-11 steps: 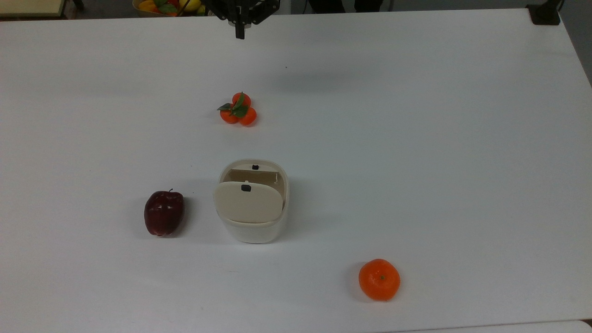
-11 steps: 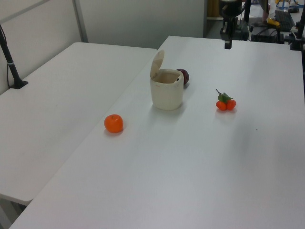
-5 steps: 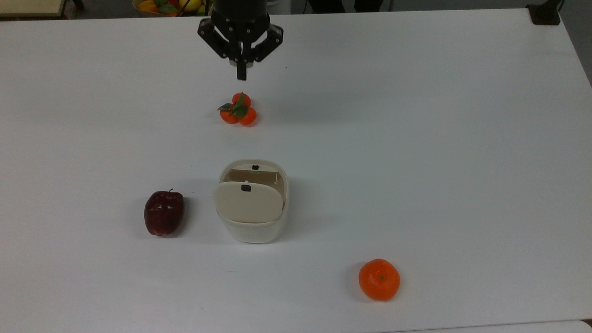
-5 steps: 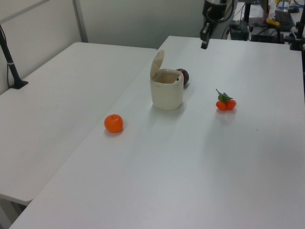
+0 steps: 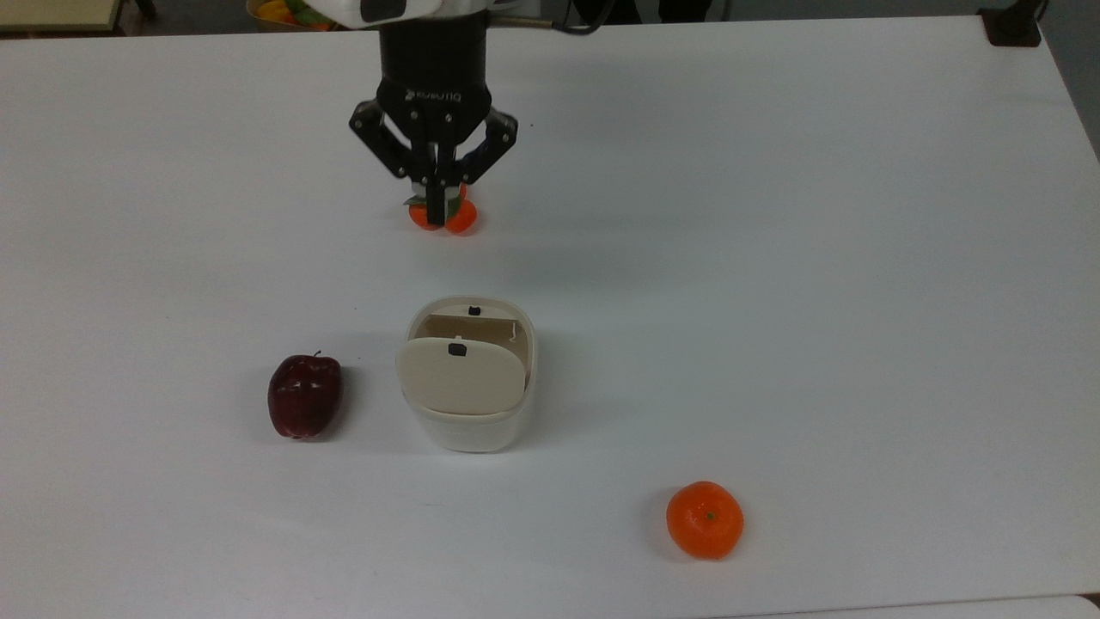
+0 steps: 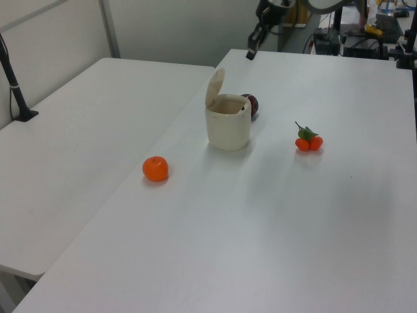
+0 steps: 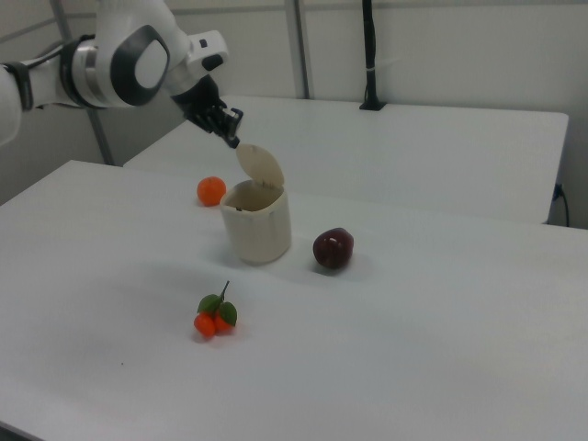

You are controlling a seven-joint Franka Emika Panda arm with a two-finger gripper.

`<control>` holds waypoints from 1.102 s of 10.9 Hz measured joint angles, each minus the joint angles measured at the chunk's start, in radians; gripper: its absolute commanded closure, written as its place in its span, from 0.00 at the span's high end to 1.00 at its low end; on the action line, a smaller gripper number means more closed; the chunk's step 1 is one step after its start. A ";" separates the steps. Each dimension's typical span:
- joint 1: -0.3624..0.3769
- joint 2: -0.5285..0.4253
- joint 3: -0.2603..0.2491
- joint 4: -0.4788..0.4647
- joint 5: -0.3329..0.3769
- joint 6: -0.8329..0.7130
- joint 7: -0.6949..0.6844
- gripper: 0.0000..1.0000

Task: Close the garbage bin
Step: 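Move the gripper down and over toward the open lid of the cream bin, then push the raised flip lid down with the gripper fingers until it shuts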

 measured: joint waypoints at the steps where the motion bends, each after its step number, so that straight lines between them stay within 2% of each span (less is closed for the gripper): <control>1: -0.011 0.025 0.000 0.007 0.000 0.083 0.000 0.00; 6: -0.034 0.127 -0.001 0.013 0.001 0.408 0.000 0.00; 12: -0.027 0.202 0.005 0.016 0.003 0.492 0.001 0.00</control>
